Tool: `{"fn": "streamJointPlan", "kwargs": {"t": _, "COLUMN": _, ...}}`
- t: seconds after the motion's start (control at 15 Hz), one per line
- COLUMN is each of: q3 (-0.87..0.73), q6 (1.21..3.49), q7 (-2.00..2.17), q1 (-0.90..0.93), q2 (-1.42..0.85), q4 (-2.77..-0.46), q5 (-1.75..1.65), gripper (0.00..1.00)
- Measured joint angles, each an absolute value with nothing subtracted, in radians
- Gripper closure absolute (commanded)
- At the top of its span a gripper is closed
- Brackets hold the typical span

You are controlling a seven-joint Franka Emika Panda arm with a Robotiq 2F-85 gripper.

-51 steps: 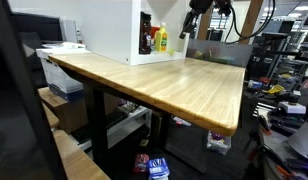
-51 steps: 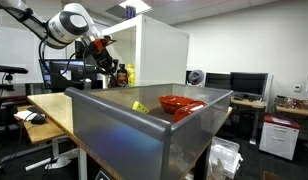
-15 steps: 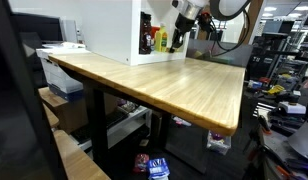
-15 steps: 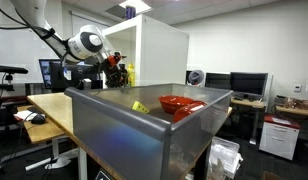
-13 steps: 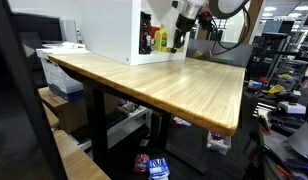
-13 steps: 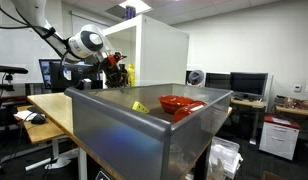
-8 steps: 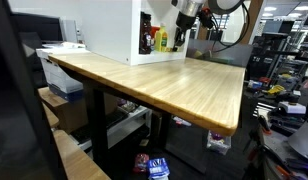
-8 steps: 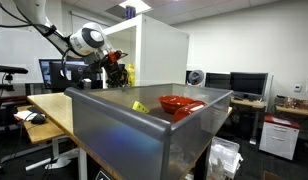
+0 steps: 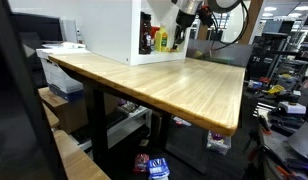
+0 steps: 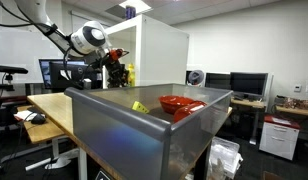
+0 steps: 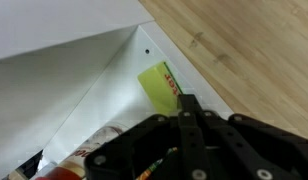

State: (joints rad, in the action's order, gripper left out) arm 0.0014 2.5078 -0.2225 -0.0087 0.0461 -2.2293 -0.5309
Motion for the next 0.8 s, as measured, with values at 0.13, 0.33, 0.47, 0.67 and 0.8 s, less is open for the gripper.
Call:
{"fn": "streamJointPlan", "kwargs": {"t": 0.13, "q3": -0.003, "q6": 2.507, "q7": -0.222, "q1": -0.01, "q2": 0.046, "q4": -2.229, "q5": -0.537, "gripper": 1.0}}
{"fn": "streamJointPlan", "kwargs": {"t": 0.33, "q3": -0.009, "q6": 2.506, "q7": -0.222, "q1": -0.011, "q2": 0.046, "q4": -2.228, "q5": -0.544, "gripper": 1.0}}
{"fn": "streamJointPlan", "kwargs": {"t": 0.47, "q3": -0.012, "q6": 2.506, "q7": -0.222, "q1": -0.011, "q2": 0.046, "q4": -2.227, "q5": -0.548, "gripper": 1.0}}
{"fn": "streamJointPlan", "kwargs": {"t": 0.67, "q3": -0.016, "q6": 2.506, "q7": -0.222, "q1": -0.011, "q2": 0.046, "q4": -2.226, "q5": -0.559, "gripper": 1.0}}
{"fn": "streamJointPlan", "kwargs": {"t": 0.8, "q3": -0.018, "q6": 2.506, "q7": -0.222, "q1": -0.011, "q2": 0.046, "q4": -2.226, "q5": -0.564, "gripper": 1.0}}
